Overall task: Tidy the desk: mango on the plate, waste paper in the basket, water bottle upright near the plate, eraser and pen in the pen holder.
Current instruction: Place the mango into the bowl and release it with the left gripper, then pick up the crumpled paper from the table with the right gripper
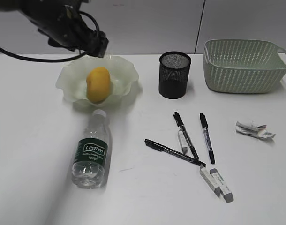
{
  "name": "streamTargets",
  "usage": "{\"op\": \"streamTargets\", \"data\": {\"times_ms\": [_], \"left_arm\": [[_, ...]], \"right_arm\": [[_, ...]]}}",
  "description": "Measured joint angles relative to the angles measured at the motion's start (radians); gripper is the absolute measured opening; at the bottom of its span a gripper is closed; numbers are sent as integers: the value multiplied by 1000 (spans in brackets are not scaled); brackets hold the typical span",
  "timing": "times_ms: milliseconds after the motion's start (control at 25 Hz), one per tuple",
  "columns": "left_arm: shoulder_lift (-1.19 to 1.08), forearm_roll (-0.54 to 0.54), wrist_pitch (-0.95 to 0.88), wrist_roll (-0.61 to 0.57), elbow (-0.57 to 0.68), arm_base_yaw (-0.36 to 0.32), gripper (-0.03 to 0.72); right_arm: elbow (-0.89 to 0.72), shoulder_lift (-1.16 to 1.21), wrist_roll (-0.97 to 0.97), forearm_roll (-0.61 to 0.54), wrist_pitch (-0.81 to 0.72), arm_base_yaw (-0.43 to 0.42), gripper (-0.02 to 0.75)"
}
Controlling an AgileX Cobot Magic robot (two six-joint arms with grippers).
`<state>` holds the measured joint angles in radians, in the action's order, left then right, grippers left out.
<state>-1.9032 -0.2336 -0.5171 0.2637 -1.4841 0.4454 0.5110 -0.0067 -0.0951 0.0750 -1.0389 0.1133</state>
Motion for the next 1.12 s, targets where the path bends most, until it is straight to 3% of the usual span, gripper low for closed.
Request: {"op": "streamTargets", "data": {"times_ms": [120,280,480,800,1000,1120], "left_arm": [[193,-32,-8,0,152,0,555],[571,-40,-24,0,455,0,533],[1106,-42,-257,-5,736,0,531],[1750,57,-546,-27,900,0,531],[1906,87,-556,-27,939,0,529],[1909,90,-552,-27,943,0,529]], "right_arm": [[0,0,0,-1,0,0,371],[0,0,0,-1,0,0,371],[0,0,0,-2,0,0,371],[0,0,0,-2,0,0,371],[3,15,15,-17,8,0,371],[29,119,95,-61,86,0,371]]}}
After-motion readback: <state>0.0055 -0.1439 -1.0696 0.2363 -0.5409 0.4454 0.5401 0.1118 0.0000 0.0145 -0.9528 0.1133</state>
